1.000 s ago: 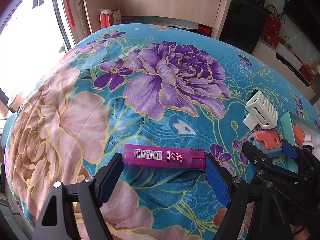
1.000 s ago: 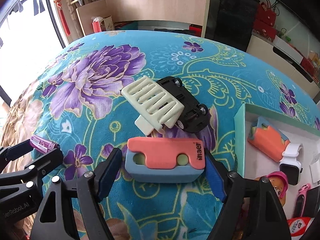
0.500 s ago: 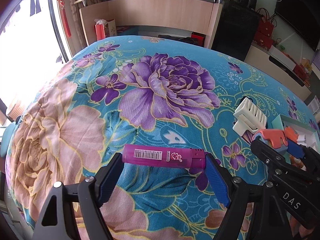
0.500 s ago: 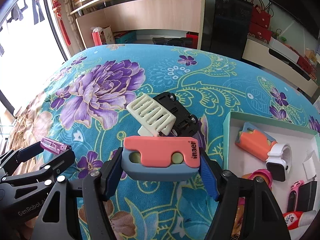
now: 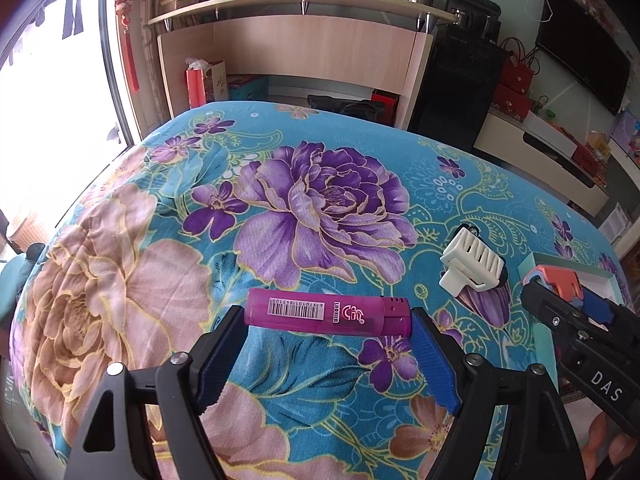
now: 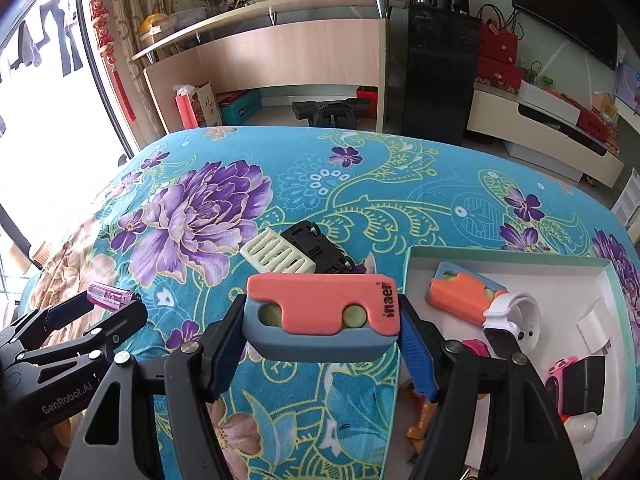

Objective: Organize rigid objects
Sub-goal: 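Carry the pink lighter into the tray with the left tool while the right lowers the block there, then open both tools over the tray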

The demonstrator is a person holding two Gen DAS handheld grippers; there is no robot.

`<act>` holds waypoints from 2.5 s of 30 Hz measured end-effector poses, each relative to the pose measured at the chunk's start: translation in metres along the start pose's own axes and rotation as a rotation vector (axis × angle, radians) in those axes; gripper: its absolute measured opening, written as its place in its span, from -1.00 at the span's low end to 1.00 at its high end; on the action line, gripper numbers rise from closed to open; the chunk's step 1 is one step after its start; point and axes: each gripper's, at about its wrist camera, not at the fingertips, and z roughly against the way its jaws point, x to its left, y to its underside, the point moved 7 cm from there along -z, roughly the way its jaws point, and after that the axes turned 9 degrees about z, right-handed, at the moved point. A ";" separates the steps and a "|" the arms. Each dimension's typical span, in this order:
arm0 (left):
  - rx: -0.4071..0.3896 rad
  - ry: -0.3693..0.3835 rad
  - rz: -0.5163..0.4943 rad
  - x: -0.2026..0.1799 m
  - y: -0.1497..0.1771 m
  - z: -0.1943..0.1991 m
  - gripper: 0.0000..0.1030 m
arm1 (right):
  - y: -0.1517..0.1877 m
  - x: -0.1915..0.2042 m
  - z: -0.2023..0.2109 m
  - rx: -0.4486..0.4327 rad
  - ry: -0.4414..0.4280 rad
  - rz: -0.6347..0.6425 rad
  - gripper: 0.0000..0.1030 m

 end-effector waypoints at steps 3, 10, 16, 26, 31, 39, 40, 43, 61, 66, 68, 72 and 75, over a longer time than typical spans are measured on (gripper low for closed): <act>-0.022 0.025 -0.004 -0.006 -0.003 0.007 0.61 | -0.004 -0.008 0.012 -0.033 0.014 -0.014 0.38; -0.046 0.123 -0.100 -0.059 -0.003 0.019 0.61 | 0.001 -0.069 0.040 -0.052 0.163 -0.083 0.38; -0.031 0.197 -0.215 -0.123 0.006 0.022 0.61 | 0.018 -0.125 0.050 -0.041 0.251 -0.167 0.38; 0.043 0.267 -0.401 -0.216 0.027 0.006 0.61 | 0.039 -0.189 0.060 -0.043 0.321 -0.312 0.39; 0.053 0.280 -0.446 -0.240 0.032 -0.005 0.61 | 0.051 -0.209 0.060 -0.031 0.356 -0.368 0.39; 0.098 0.328 -0.460 -0.261 0.041 -0.033 0.61 | 0.061 -0.220 0.050 -0.005 0.359 -0.403 0.39; 0.111 0.329 -0.460 -0.262 0.044 -0.036 0.61 | 0.061 -0.220 0.049 -0.001 0.360 -0.402 0.39; 0.129 0.327 -0.466 -0.264 0.051 -0.040 0.61 | 0.063 -0.219 0.045 0.010 0.359 -0.399 0.39; 0.165 0.349 -0.465 -0.262 0.057 -0.040 0.66 | 0.061 -0.207 0.035 0.053 0.348 -0.350 0.40; 0.158 0.352 -0.458 -0.260 0.054 -0.036 0.69 | 0.059 -0.206 0.039 0.045 0.354 -0.347 0.40; 0.151 0.352 -0.453 -0.258 0.051 -0.033 0.69 | 0.057 -0.205 0.042 0.036 0.352 -0.348 0.40; 0.139 0.350 -0.439 -0.253 0.045 -0.028 0.69 | 0.054 -0.204 0.048 0.017 0.352 -0.350 0.40; 0.132 0.333 -0.420 -0.245 0.040 -0.027 0.70 | 0.052 -0.203 0.053 0.006 0.353 -0.349 0.40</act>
